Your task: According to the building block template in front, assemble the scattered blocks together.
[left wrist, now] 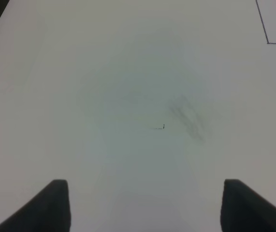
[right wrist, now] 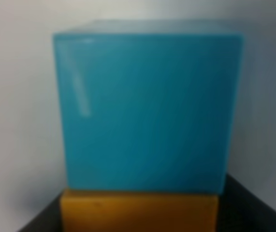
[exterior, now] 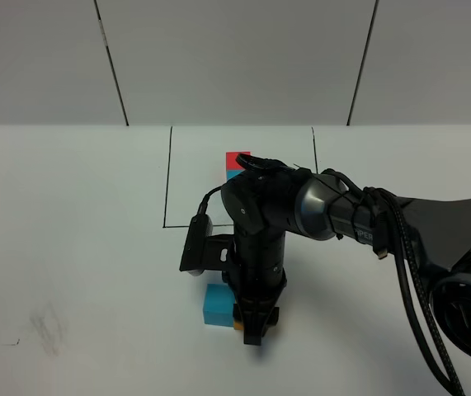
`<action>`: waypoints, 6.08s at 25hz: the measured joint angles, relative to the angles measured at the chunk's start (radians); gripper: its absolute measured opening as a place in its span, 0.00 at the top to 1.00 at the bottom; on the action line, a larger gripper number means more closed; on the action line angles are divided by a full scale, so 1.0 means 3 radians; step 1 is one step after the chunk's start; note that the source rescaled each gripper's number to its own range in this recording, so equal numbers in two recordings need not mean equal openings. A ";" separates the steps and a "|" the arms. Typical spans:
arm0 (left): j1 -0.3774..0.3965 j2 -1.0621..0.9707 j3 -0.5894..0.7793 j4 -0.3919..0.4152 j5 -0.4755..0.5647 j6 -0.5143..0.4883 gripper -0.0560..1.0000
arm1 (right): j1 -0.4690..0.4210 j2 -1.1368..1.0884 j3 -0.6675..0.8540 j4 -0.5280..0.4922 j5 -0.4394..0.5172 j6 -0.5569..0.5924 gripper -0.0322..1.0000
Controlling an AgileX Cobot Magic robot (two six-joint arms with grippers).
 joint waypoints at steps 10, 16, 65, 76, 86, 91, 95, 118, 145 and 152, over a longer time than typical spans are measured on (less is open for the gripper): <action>0.0000 0.0000 0.0000 0.0000 0.0000 0.0000 0.30 | 0.0000 -0.0313 0.0000 -0.0119 0.0306 0.0482 0.50; 0.0000 0.0000 0.0000 0.0000 0.0000 0.0000 0.30 | -0.0146 -0.0786 0.0000 -0.0147 0.0554 0.1581 0.47; 0.0000 0.0000 0.0000 0.0000 0.0000 0.0003 0.30 | -0.2280 -0.1557 0.1991 -0.0613 -0.1199 0.2758 0.47; 0.0000 0.0000 0.0000 0.0000 0.0000 0.0003 0.30 | -0.2280 -0.1233 0.1991 -0.0578 -0.1317 0.2689 0.47; 0.0000 0.0000 0.0000 0.0000 0.0000 0.0003 0.30 | -0.2280 -0.1117 0.1991 -0.0575 -0.1394 0.2644 0.96; 0.0000 0.0000 0.0000 0.0000 0.0000 0.0003 0.30 | -0.2280 -0.1161 0.1991 -0.0575 -0.1388 0.2655 0.97; 0.0000 0.0000 0.0000 0.0000 0.0000 0.0000 0.30 | -0.2275 -0.1403 0.1991 -0.0495 -0.1263 0.2662 0.97; 0.0000 0.0000 0.0000 0.0000 0.0000 0.0000 0.30 | -0.0636 -0.0745 -0.0672 -0.0150 0.0492 0.4763 0.97; 0.0000 0.0000 0.0000 0.0000 0.0000 0.0000 0.30 | -0.0208 -0.0111 -0.0898 0.0104 0.0084 0.4691 0.97; 0.0000 0.0000 0.0000 0.0000 0.0000 0.0000 0.30 | -0.0105 -0.0017 -0.0898 0.0140 -0.0026 0.4780 0.97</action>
